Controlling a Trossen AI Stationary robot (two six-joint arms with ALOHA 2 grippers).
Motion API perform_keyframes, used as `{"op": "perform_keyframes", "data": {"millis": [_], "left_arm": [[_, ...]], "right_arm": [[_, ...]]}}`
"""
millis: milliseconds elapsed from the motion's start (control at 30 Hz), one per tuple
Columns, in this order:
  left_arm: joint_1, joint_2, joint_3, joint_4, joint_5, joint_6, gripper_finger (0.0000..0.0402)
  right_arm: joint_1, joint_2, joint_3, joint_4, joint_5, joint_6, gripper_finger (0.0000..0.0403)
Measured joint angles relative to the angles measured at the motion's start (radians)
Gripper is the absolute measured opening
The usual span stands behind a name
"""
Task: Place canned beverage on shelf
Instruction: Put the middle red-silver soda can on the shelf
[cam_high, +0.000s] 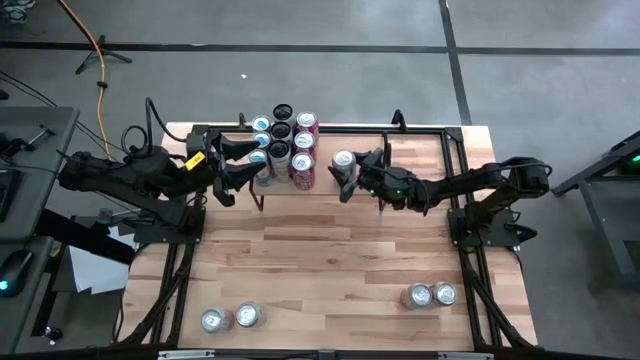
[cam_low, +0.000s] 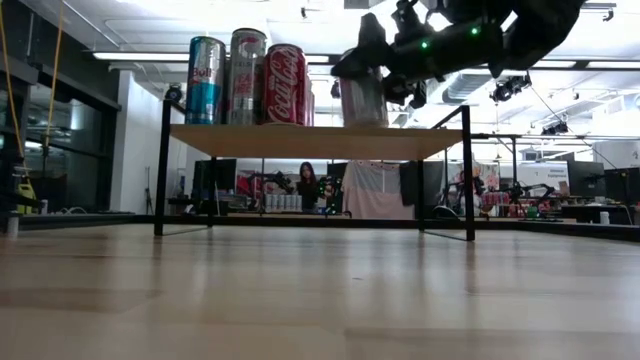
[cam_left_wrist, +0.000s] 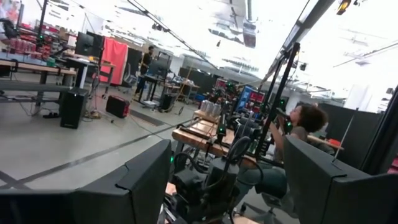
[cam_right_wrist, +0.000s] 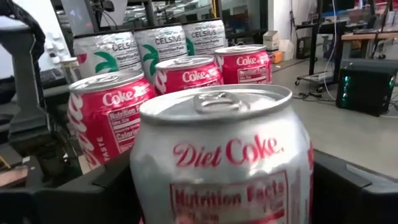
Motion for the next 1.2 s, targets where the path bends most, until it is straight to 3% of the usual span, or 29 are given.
{"op": "perform_keyframes", "data": {"millis": [467,733,1100,1200], "left_arm": [[0.0,0.0,0.0,-0.001,0.0,0.027,0.0241],[0.0,-0.005,0.0,0.0,-0.001,0.028,0.0241],[0.0,-0.005,0.0,0.006,-0.002,0.052,0.0241],[0.0,-0.005,0.0,0.006,-0.002,0.053,0.0241]], "right_arm": [[0.007,-0.022,-0.001,-0.047,-0.042,0.068,0.0333],[0.007,-0.152,-0.001,-0.232,-0.093,0.095,0.0334],[0.007,-0.309,0.001,-0.293,-0.136,0.114,0.0335],[0.006,-0.348,0.056,-0.455,-0.136,0.129,0.0335]]}}
